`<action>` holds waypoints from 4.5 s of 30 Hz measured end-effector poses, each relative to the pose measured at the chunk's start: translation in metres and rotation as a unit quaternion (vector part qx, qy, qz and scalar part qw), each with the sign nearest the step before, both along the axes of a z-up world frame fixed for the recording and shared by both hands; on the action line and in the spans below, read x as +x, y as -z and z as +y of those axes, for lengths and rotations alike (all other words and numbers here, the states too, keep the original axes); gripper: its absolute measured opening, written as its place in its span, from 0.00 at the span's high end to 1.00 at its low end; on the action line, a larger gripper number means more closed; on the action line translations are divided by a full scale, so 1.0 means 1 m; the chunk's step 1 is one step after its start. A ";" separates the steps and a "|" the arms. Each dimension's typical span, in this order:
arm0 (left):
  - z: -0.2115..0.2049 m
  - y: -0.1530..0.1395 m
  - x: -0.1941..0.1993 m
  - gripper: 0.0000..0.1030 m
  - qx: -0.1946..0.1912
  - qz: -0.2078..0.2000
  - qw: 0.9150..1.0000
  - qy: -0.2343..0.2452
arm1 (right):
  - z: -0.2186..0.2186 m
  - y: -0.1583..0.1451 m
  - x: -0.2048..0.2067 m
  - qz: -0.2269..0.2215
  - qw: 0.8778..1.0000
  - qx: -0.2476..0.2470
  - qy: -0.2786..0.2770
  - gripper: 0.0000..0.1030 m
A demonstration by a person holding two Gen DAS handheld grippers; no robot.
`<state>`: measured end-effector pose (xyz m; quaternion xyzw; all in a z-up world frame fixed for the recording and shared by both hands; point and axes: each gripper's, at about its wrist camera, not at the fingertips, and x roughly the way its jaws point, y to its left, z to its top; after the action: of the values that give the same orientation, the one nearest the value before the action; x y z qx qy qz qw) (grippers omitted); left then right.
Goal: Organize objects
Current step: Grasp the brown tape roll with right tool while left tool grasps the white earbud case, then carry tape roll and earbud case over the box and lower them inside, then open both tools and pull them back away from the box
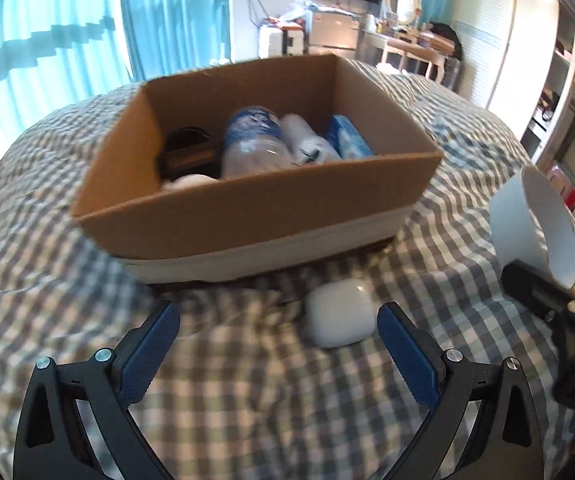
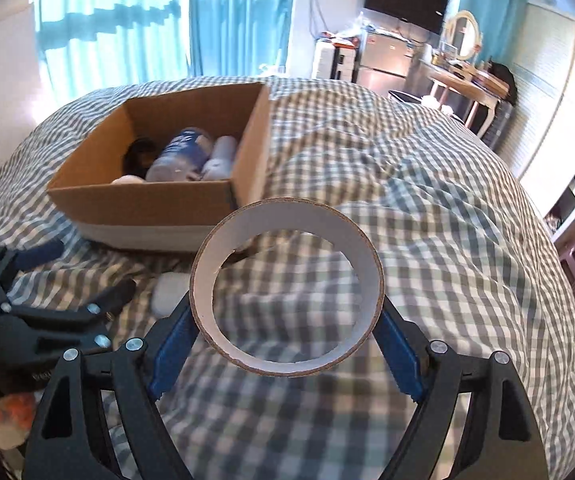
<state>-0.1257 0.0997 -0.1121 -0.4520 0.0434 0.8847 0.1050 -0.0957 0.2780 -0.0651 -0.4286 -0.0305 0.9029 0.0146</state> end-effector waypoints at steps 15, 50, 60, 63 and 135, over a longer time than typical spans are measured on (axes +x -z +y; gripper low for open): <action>0.036 0.057 -0.024 0.13 -0.017 -0.045 0.998 0.045 | 0.019 0.014 -0.013 -0.002 0.999 -0.054 -0.006 0.19; -0.048 -0.038 0.069 0.46 0.043 -0.021 0.998 0.028 | -0.032 -0.037 0.065 0.041 0.998 -0.037 -0.041 0.19; -0.061 -0.095 0.079 0.46 0.080 0.054 0.995 0.016 | -0.057 -0.080 0.095 0.084 0.994 -0.025 -0.065 0.19; -0.071 -0.114 0.078 0.46 0.082 0.075 0.994 0.011 | -0.063 -0.091 0.094 0.096 0.992 -0.020 -0.075 0.19; -0.073 -0.198 -0.054 0.10 0.035 0.138 0.990 -0.009 | -0.041 -0.184 -0.061 0.153 0.986 -0.058 -0.005 0.06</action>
<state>-0.1797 0.0268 0.0857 -0.3219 0.0223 0.9405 0.1062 -0.1571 0.2367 0.1193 -0.2853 0.0223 0.9581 -0.0102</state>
